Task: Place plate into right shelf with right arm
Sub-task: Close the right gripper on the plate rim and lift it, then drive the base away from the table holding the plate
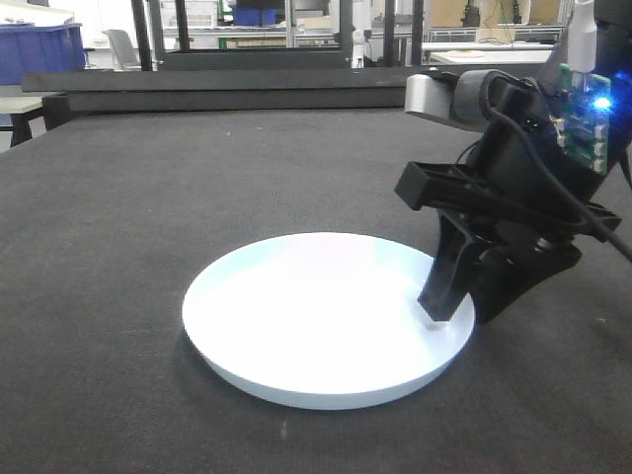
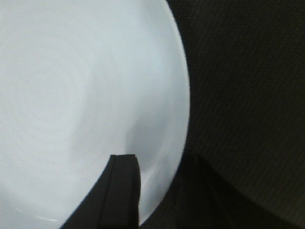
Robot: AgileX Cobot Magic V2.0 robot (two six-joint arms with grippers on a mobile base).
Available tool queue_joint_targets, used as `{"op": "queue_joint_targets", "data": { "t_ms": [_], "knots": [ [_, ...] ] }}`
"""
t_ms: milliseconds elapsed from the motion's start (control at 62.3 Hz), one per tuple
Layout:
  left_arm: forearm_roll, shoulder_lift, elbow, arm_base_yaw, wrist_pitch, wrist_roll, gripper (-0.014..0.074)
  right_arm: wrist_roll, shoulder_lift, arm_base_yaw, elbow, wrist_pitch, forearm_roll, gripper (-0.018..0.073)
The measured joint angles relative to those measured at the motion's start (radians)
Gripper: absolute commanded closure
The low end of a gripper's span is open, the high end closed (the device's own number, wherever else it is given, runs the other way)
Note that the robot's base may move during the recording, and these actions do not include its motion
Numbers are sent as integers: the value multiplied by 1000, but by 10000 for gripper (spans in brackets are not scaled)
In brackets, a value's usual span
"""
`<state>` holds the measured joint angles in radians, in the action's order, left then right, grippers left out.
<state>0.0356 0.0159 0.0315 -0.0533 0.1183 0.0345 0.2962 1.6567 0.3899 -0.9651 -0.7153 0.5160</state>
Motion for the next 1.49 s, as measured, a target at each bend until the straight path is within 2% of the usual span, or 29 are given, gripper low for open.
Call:
{"op": "queue_joint_targets", "data": {
  "t_ms": [144, 193, 401, 674, 995, 1493],
  "knots": [
    [0, 0, 0, 0, 0, 0, 643, 0, 6, -2, -4, -4, -8, 529],
    [0, 0, 0, 0, 0, 0, 643, -4, 12, -2, -4, 4, 12, 494],
    [0, 0, 0, 0, 0, 0, 643, -1, 16, -2, -8, -14, 22, 502],
    [0, 0, 0, 0, 0, 0, 643, 0, -26, -17, -41, -143, -17, 502],
    [0, 0, 0, 0, 0, 0, 643, 0, -389, -58, -56, -112, -58, 502],
    [0, 0, 0, 0, 0, 0, 643, -4, -1048, -60, -39, -46, -133, 502]
  ]
}}
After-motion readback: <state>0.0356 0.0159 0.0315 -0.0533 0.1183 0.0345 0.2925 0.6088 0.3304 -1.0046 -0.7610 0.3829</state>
